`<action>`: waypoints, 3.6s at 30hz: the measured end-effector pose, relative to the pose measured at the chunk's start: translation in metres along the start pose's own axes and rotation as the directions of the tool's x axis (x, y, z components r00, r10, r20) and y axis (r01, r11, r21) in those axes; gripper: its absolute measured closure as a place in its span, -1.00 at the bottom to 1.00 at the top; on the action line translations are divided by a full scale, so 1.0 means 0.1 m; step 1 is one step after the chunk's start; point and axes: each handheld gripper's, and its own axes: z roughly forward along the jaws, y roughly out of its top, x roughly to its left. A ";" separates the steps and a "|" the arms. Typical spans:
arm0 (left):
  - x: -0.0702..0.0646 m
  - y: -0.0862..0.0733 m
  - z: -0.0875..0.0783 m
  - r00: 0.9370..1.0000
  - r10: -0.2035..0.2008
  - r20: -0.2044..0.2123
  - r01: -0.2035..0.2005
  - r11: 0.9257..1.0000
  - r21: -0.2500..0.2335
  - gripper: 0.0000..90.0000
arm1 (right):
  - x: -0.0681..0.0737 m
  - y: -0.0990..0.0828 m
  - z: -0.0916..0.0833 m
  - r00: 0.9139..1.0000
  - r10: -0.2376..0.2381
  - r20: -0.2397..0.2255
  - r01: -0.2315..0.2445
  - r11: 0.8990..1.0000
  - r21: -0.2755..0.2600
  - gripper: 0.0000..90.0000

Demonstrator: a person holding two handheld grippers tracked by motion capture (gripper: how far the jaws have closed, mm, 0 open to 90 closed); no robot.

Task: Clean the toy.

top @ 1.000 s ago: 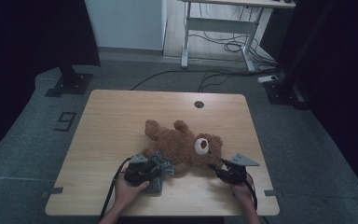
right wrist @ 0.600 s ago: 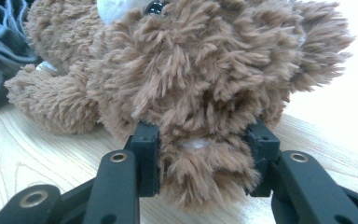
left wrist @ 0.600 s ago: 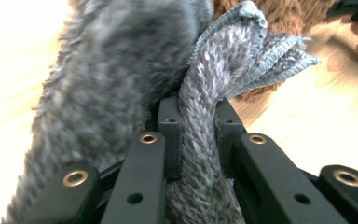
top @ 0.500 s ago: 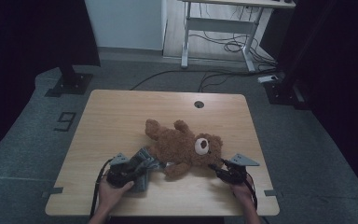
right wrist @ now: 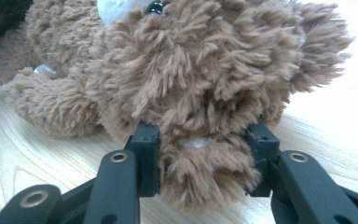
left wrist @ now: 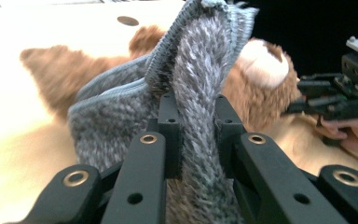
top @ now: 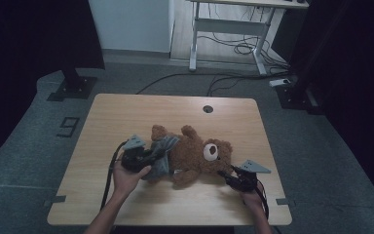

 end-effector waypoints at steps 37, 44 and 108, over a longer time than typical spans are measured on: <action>-0.16 -0.12 0.70 0.999 -0.002 0.041 0.000 0.998 0.069 0.73 | 0.01 0.05 -0.11 0.998 0.068 -0.009 -0.069 0.998 -0.013 -0.60; -0.22 -0.24 0.64 0.999 0.007 0.041 -0.009 0.999 0.046 0.74 | 0.10 0.30 -0.04 0.994 0.111 -0.003 -0.111 0.993 -0.041 -0.72; -0.54 -0.14 0.73 0.998 0.059 -0.030 -0.058 0.998 0.028 0.75 | 0.08 0.18 0.02 0.992 0.100 -0.073 -0.099 0.995 0.012 0.16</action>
